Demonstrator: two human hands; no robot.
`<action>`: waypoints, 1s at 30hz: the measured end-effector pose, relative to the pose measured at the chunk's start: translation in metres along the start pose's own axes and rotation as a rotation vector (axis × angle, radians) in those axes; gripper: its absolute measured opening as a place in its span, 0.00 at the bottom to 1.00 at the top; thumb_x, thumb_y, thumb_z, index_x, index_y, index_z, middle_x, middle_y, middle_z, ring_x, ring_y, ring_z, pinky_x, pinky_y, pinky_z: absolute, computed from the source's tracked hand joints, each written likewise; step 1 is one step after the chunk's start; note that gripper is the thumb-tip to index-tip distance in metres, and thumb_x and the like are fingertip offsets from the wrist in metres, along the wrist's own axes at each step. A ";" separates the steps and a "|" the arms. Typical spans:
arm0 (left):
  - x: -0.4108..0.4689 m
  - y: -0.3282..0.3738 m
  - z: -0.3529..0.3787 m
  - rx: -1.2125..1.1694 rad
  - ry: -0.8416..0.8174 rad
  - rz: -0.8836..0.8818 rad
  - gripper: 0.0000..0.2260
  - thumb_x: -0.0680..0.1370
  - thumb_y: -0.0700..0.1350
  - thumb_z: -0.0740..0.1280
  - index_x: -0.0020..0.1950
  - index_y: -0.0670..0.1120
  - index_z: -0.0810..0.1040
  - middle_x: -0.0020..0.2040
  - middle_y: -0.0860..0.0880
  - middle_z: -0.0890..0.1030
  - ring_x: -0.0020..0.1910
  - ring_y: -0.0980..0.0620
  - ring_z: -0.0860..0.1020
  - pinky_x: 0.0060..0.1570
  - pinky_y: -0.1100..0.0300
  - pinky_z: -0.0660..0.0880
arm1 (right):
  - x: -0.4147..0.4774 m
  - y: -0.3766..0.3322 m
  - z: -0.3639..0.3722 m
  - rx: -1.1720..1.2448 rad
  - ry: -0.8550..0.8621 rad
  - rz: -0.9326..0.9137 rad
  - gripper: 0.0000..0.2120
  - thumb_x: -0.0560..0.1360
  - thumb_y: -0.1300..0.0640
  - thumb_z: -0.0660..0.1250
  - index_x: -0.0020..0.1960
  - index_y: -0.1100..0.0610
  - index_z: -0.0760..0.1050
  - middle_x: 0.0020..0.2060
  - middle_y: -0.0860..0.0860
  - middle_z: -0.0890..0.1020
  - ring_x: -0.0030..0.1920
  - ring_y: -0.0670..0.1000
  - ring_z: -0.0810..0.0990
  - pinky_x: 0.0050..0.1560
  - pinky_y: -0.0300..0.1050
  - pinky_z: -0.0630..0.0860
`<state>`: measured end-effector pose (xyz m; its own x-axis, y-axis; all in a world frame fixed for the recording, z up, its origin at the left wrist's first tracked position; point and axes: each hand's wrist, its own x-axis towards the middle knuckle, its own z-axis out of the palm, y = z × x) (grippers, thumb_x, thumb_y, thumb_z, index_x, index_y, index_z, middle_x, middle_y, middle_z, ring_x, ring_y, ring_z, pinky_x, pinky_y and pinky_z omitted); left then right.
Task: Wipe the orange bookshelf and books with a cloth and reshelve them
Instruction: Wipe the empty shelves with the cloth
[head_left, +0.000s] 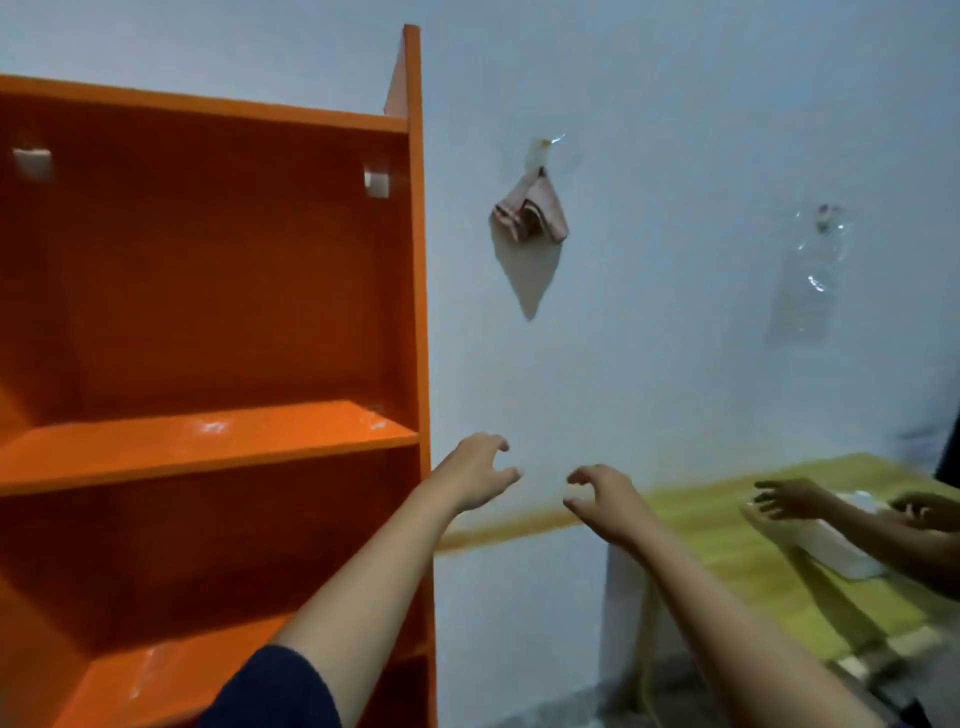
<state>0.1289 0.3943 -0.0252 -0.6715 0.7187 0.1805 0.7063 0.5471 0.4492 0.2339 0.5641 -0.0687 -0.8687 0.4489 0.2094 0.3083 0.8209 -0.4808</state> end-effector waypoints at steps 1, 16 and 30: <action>0.019 0.009 -0.008 -0.024 0.031 0.002 0.22 0.78 0.53 0.64 0.68 0.44 0.69 0.68 0.45 0.70 0.68 0.48 0.67 0.65 0.56 0.64 | 0.017 0.004 -0.015 0.003 0.019 -0.014 0.17 0.75 0.54 0.67 0.62 0.58 0.74 0.60 0.55 0.76 0.62 0.53 0.73 0.62 0.42 0.66; 0.262 0.070 -0.162 -0.306 0.779 0.143 0.10 0.78 0.45 0.62 0.57 0.43 0.76 0.53 0.46 0.74 0.50 0.50 0.73 0.43 0.67 0.62 | 0.252 -0.042 -0.185 0.290 0.474 -0.311 0.13 0.76 0.56 0.65 0.60 0.57 0.76 0.55 0.53 0.80 0.57 0.50 0.77 0.54 0.39 0.68; 0.399 0.042 -0.164 -0.167 1.006 0.171 0.15 0.78 0.46 0.63 0.63 0.47 0.75 0.60 0.47 0.73 0.62 0.47 0.67 0.56 0.55 0.68 | 0.417 -0.094 -0.202 0.498 0.645 -0.314 0.21 0.77 0.53 0.62 0.69 0.51 0.66 0.60 0.55 0.72 0.59 0.53 0.72 0.59 0.45 0.68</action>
<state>-0.1463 0.6342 0.2092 -0.4959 0.0482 0.8671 0.8216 0.3495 0.4504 -0.0790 0.7456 0.2353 -0.4493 0.4636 0.7637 -0.2453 0.7580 -0.6044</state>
